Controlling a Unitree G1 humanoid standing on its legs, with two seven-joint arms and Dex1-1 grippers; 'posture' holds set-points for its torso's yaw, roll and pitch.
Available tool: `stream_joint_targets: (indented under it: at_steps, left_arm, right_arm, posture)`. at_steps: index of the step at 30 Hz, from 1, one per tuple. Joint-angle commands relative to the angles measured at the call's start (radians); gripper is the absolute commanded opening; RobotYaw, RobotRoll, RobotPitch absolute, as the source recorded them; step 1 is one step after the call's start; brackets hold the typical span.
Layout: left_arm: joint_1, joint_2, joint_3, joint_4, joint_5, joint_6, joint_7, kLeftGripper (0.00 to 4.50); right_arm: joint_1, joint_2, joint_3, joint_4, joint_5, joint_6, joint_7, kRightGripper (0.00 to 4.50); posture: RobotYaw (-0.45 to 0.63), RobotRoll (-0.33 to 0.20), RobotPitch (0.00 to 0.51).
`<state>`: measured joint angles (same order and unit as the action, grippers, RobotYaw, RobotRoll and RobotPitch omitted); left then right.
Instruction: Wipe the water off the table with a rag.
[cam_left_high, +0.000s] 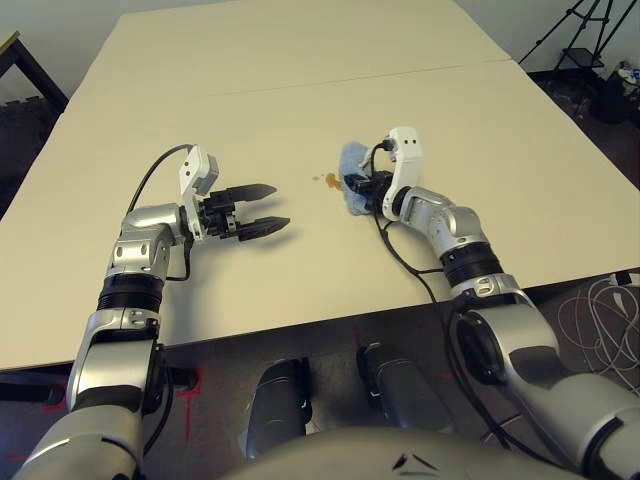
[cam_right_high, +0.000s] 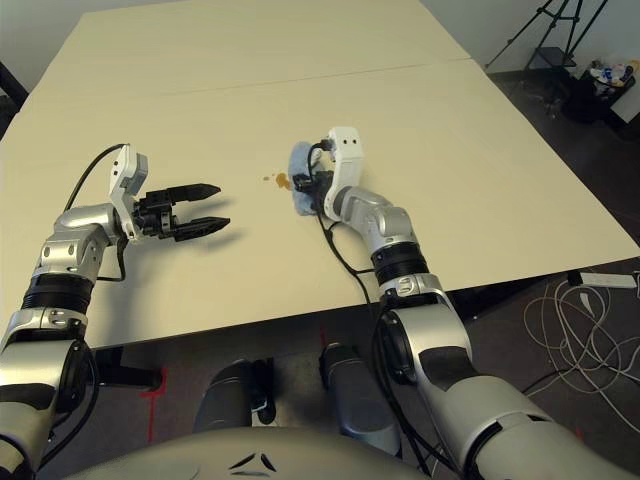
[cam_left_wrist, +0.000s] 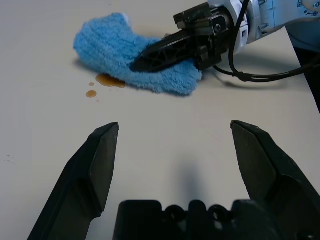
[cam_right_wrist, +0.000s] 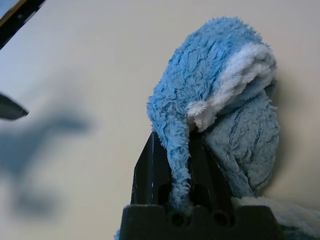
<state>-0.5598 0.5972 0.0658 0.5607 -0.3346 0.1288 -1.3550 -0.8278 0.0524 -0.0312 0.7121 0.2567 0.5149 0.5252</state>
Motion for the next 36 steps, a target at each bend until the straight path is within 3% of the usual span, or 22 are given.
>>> stream_joint_targets:
  at_steps: [1,9,14,21,29,36]
  left_arm:
    - [0.029,0.019,0.018,-0.026,-0.011,0.011,0.013,4.50]
    - [0.062,0.052,0.044,-0.048,-0.023,0.020,0.029,4.50]
    - [0.067,0.053,0.045,-0.060,-0.026,0.027,0.035,4.50]
    - [0.050,0.036,0.033,-0.049,-0.021,0.024,0.036,4.50]
    - [0.010,0.022,0.019,0.001,-0.009,0.004,0.030,4.50]
    - [-0.019,0.013,0.011,0.040,-0.001,-0.015,0.020,4.50]
  right_arm:
    - [0.005,0.060,0.083,0.055,-0.021,0.044,0.067,0.06]
    - [0.006,0.094,0.131,0.049,-0.047,0.056,0.128,0.06]
    - [-0.019,0.075,0.082,0.092,-0.050,-0.007,0.068,0.06]
    - [-0.104,-0.045,0.007,0.182,-0.050,-0.088,0.039,0.06]
    - [-0.135,-0.217,0.109,0.179,-0.187,-0.235,0.098,0.05]
    - [-0.097,-0.360,0.130,0.080,-0.246,-0.240,0.140,0.05]
  posture:
    - [-0.24,0.000,0.124]
    - [-0.21,0.000,0.131]
    - [-0.21,0.000,0.130]
    - [-0.22,0.000,0.127]
    - [-0.26,0.000,0.116]
    - [-0.27,0.000,0.115]
